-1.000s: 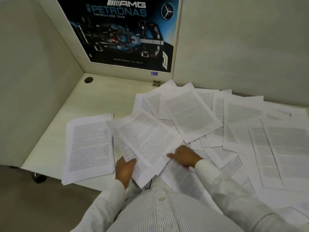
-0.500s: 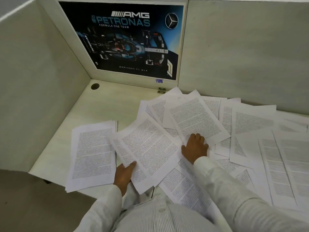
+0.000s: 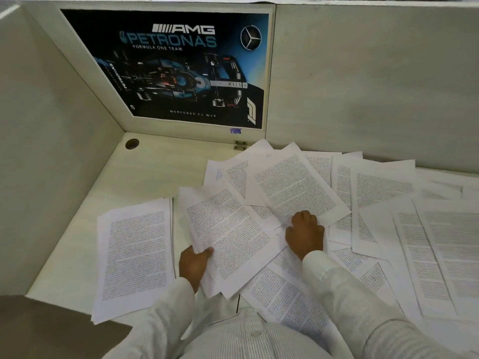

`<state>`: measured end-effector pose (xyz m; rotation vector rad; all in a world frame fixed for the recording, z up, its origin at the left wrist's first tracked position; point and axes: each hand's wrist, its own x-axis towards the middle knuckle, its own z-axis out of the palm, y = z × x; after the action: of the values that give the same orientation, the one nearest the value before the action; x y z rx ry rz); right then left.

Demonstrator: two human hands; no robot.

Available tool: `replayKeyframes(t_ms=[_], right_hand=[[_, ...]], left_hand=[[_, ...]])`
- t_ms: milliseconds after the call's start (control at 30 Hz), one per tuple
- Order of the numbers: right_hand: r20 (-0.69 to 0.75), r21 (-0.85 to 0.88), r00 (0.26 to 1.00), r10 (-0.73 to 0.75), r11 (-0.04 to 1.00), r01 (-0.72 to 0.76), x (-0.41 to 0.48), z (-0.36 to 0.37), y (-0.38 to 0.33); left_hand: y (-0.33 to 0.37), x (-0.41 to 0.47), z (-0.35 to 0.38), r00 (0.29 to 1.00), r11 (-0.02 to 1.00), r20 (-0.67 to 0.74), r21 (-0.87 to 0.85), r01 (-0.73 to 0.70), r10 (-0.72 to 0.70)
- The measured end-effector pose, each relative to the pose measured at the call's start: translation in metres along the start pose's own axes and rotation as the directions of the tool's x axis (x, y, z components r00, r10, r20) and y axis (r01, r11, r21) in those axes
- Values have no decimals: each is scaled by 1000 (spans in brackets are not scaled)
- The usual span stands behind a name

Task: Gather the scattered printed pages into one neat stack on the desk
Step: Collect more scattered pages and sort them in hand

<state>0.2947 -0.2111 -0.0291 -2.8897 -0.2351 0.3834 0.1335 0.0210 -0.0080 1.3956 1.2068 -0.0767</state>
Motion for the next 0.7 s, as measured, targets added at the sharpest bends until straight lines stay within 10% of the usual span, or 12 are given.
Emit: replayKeyframes(t_ms=[233,533,700], right_hand=[[-142,342,990,-27,937,75,17,-15,-25],[115,13,972,-203,979,203,34,18,-105],[2,-195,970,-242,952,238,32,33,-107]], left_hand=[[6,5,-45,992,1000,-123,-7,-11,10],[-7,9,-69,989,998,-150,-57,4,-12],[-21,6,-70,991,993,-131,-120,14,-30]])
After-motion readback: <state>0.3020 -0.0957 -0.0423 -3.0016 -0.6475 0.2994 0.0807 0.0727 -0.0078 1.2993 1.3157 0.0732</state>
